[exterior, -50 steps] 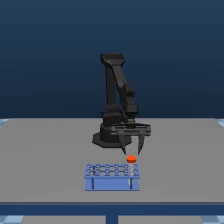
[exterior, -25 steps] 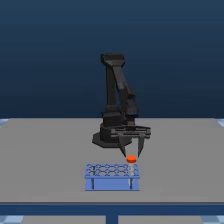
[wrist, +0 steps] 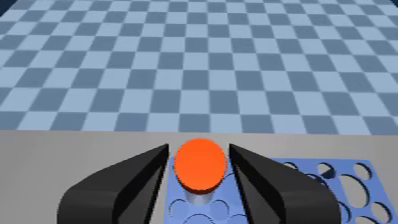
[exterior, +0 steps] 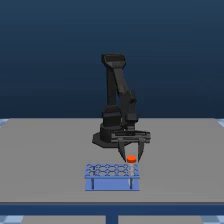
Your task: Pick up the centrifuge tube on the rack
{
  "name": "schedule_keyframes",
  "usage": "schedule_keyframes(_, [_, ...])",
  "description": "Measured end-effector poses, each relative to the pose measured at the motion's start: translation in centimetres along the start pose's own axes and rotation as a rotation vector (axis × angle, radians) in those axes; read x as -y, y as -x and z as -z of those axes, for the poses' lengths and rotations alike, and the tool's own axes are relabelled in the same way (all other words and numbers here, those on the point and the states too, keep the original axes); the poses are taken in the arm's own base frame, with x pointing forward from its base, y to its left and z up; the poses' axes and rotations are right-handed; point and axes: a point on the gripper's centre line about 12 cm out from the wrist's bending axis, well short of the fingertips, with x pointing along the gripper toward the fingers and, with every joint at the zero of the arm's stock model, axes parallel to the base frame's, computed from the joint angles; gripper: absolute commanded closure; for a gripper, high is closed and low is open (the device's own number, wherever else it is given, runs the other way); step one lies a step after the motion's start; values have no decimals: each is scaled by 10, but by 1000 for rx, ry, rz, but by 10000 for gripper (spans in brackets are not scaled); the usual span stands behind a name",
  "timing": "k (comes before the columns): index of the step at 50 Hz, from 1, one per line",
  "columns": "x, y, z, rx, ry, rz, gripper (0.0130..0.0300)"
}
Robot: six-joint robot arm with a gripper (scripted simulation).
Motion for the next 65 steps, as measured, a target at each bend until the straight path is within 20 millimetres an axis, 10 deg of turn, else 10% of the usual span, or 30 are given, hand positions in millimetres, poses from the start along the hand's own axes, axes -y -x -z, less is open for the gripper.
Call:
schedule_keyframes(25, [0, -3, 5, 5, -11, 3, 130])
schedule_keyframes(26, [0, -3, 5, 5, -11, 3, 300])
schedule_keyframes(65, [1, -1, 2, 6, -16, 6, 300])
